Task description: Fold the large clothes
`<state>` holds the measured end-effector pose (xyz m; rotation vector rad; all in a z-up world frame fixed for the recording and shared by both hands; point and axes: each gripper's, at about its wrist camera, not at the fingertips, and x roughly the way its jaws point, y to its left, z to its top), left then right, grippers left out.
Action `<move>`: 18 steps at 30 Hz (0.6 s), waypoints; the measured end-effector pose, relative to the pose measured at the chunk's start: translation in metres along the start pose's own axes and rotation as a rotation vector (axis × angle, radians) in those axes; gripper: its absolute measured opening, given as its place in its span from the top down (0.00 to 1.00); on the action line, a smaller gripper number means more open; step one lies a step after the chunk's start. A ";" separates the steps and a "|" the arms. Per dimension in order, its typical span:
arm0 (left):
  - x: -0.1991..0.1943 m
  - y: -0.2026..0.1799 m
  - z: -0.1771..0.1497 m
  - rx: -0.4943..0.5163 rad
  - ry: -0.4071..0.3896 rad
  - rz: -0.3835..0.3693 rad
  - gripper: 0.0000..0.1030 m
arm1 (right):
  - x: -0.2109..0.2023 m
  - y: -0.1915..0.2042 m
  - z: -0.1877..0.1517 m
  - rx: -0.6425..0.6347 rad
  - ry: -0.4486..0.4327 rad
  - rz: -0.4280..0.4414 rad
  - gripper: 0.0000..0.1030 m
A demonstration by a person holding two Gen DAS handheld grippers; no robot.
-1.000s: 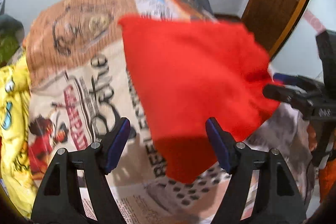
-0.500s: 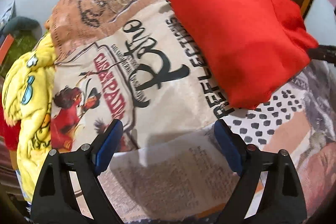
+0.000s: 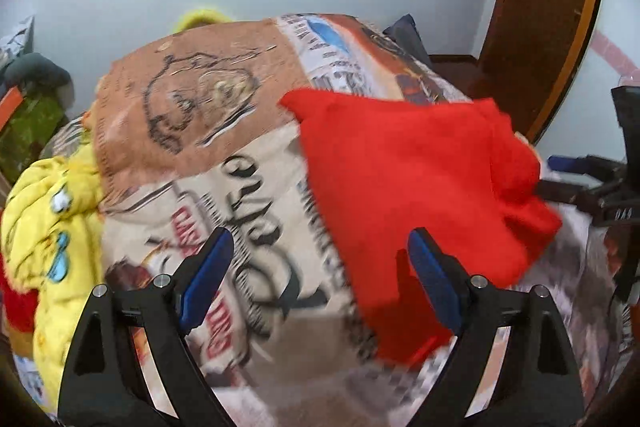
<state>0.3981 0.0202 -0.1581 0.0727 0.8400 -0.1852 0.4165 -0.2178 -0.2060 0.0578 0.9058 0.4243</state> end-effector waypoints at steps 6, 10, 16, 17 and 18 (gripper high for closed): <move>0.056 -0.003 0.037 -0.078 0.051 -0.058 0.14 | 0.026 -0.005 0.033 0.017 0.009 0.023 0.06; 0.088 0.013 0.046 -0.184 0.045 -0.075 0.11 | 0.059 -0.024 0.045 0.042 0.063 -0.030 0.06; 0.103 0.031 0.051 -0.264 0.038 -0.116 0.09 | 0.065 -0.060 0.050 0.131 0.075 0.038 0.06; 0.099 0.031 0.053 -0.261 0.030 -0.092 0.09 | 0.060 -0.061 0.051 0.136 0.061 0.023 0.06; 0.095 0.031 0.053 -0.255 0.022 -0.073 0.09 | 0.054 -0.061 0.051 0.136 0.042 -0.006 0.06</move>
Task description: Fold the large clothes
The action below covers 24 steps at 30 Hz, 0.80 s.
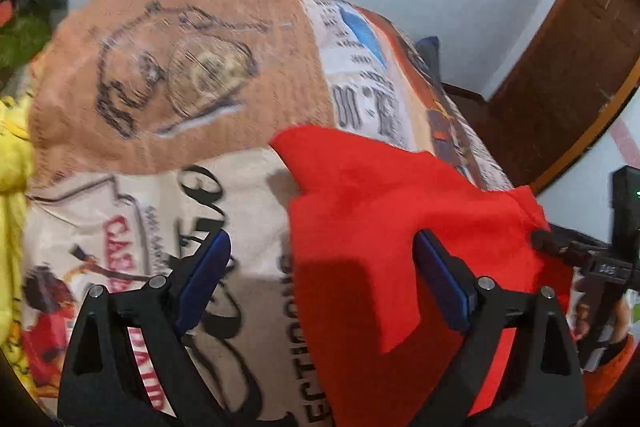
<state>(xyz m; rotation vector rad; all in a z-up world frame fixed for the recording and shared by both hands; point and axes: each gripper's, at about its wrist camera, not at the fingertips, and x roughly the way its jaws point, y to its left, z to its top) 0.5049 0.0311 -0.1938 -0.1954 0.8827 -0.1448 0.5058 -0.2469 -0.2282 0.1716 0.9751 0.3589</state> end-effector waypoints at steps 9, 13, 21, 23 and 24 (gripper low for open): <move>-0.054 -0.010 -0.003 0.133 -0.048 0.105 0.09 | -0.051 0.015 -0.017 -0.036 -0.081 0.037 0.06; -0.056 -0.014 -0.027 0.152 0.032 0.006 0.09 | -0.039 0.017 -0.037 -0.021 -0.017 0.105 0.05; -0.015 0.001 -0.062 -0.040 0.222 -0.245 0.09 | 0.016 0.007 -0.060 0.076 0.163 0.207 0.05; 0.000 0.006 -0.061 -0.102 0.252 -0.313 0.09 | 0.020 0.010 -0.054 0.069 0.162 0.236 0.05; 0.005 0.008 -0.059 -0.119 0.262 -0.328 0.09 | 0.021 0.010 -0.052 0.069 0.165 0.251 0.05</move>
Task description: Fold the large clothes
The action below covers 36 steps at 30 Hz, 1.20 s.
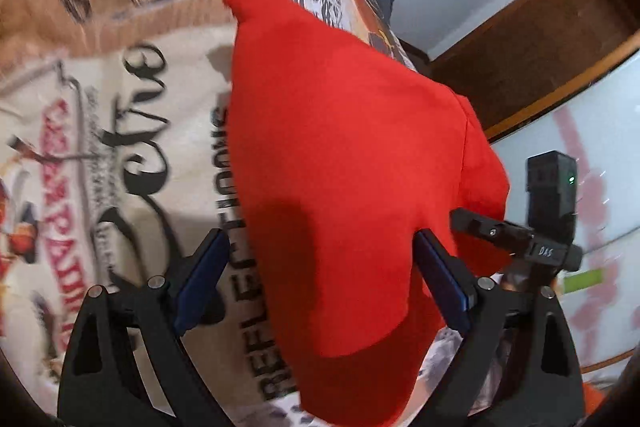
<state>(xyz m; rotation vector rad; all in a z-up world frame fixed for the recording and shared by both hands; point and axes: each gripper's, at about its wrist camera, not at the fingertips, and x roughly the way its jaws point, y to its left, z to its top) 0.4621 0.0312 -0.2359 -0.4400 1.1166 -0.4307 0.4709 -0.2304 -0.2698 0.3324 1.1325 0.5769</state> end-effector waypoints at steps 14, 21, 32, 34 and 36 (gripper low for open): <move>0.031 0.007 0.025 -0.088 0.025 -0.093 0.26 | 0.007 0.009 0.010 -0.006 0.021 0.109 0.44; 0.002 -0.012 0.015 -0.019 -0.021 -0.025 0.57 | -0.007 0.030 0.006 -0.026 0.019 0.123 0.70; -0.109 -0.016 0.005 0.021 -0.170 -0.015 0.60 | -0.036 0.115 0.014 -0.155 -0.065 0.107 0.72; -0.127 -0.013 0.008 0.024 -0.200 -0.006 0.60 | -0.036 0.130 0.019 -0.176 -0.077 0.117 0.72; -0.145 -0.007 0.011 0.022 -0.227 -0.002 0.60 | -0.033 0.148 0.026 -0.203 -0.084 0.126 0.72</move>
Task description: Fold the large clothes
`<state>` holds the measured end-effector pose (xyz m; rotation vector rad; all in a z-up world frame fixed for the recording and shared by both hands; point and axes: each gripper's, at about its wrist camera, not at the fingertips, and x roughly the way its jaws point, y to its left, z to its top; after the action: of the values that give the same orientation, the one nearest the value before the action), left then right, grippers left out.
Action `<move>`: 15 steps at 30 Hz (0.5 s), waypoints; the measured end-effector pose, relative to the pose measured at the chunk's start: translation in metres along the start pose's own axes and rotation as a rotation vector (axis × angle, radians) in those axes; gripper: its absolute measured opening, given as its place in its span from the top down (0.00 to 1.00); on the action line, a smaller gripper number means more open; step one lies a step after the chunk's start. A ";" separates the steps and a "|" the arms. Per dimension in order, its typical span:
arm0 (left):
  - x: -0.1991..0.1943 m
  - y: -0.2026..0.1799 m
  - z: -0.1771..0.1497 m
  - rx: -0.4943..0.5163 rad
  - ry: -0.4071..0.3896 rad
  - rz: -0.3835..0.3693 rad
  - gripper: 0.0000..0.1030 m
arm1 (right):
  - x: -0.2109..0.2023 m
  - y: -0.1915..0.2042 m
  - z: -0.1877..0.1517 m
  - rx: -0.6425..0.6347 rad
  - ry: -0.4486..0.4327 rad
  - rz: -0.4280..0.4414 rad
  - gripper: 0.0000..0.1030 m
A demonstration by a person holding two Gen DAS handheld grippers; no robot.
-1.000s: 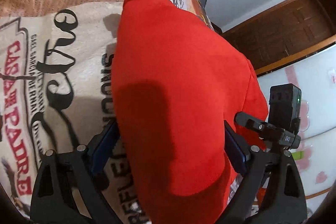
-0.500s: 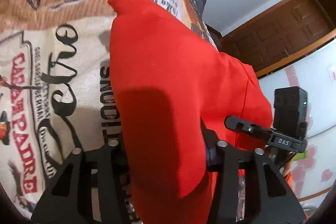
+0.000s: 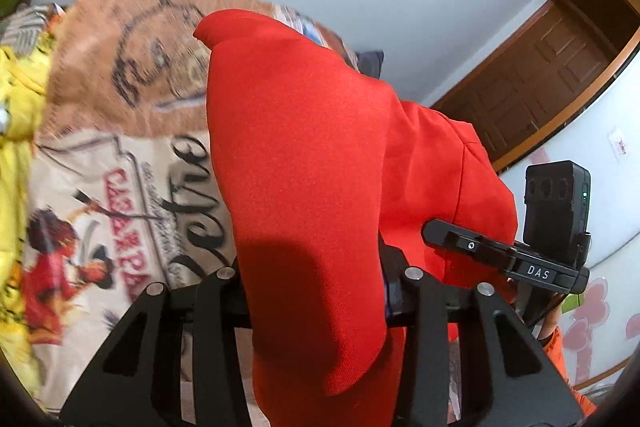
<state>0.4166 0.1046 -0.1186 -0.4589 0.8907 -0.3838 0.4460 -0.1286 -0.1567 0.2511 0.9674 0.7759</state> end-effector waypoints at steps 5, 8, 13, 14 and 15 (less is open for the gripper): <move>-0.029 0.030 0.025 -0.013 -0.055 0.019 0.60 | 0.019 0.027 0.020 -0.048 -0.004 0.014 0.72; -0.041 0.048 0.035 -0.025 -0.070 0.036 0.60 | 0.040 0.041 0.032 -0.063 0.003 0.023 0.72; -0.044 0.093 0.049 -0.051 -0.070 0.081 0.60 | 0.087 0.059 0.045 -0.074 0.023 0.033 0.72; -0.043 0.103 0.050 -0.060 -0.067 0.091 0.60 | 0.098 0.060 0.047 -0.069 0.032 0.037 0.72; -0.040 0.115 0.051 -0.068 -0.063 0.099 0.60 | 0.109 0.060 0.048 -0.063 0.042 0.043 0.72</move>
<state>0.4499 0.2321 -0.1257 -0.4852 0.8636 -0.2482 0.4922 -0.0034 -0.1688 0.2027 0.9781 0.8525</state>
